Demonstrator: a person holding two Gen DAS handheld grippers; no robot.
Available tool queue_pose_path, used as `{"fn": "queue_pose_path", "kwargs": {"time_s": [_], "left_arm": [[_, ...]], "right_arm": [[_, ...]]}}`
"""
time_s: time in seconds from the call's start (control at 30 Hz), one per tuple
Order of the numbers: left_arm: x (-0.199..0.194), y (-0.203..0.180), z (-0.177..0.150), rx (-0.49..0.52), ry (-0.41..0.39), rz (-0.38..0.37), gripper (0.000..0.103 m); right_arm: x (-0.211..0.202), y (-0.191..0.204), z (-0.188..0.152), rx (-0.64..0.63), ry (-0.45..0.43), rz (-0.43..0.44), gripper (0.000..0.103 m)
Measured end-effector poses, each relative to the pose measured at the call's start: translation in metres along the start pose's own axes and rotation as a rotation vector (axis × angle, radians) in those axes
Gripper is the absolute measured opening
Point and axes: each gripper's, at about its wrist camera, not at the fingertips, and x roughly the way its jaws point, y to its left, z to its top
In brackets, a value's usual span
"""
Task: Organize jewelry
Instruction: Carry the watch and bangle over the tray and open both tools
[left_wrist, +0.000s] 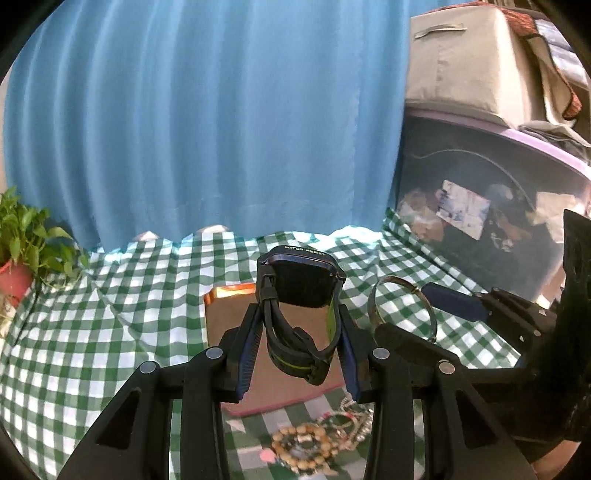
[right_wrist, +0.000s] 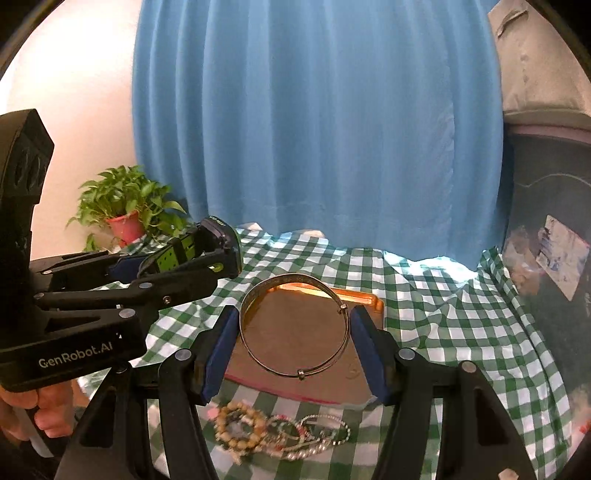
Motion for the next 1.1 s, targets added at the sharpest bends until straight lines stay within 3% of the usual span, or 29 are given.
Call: {"fn": "queue_pose_path", "kwargs": {"time_s": [0.4, 0.53, 0.63, 1.1], "left_arm": [[0.113, 0.048, -0.023, -0.135, 0.066, 0.013, 0.040], [0.149, 0.062, -0.046, -0.161, 0.146, 0.035, 0.040], [0.173, 0.075, -0.059, -0.196, 0.202, 0.005, 0.040], [0.208, 0.073, -0.067, -0.173, 0.286, 0.042, 0.040]], "right_arm": [[0.115, -0.036, -0.022, 0.045, 0.090, -0.014, 0.058], [0.148, -0.046, -0.050, 0.038, 0.147, -0.029, 0.058], [0.168, -0.052, -0.056, 0.049, 0.196, -0.012, 0.058], [0.200, -0.050, -0.069, 0.036, 0.281, -0.023, 0.058]]}}
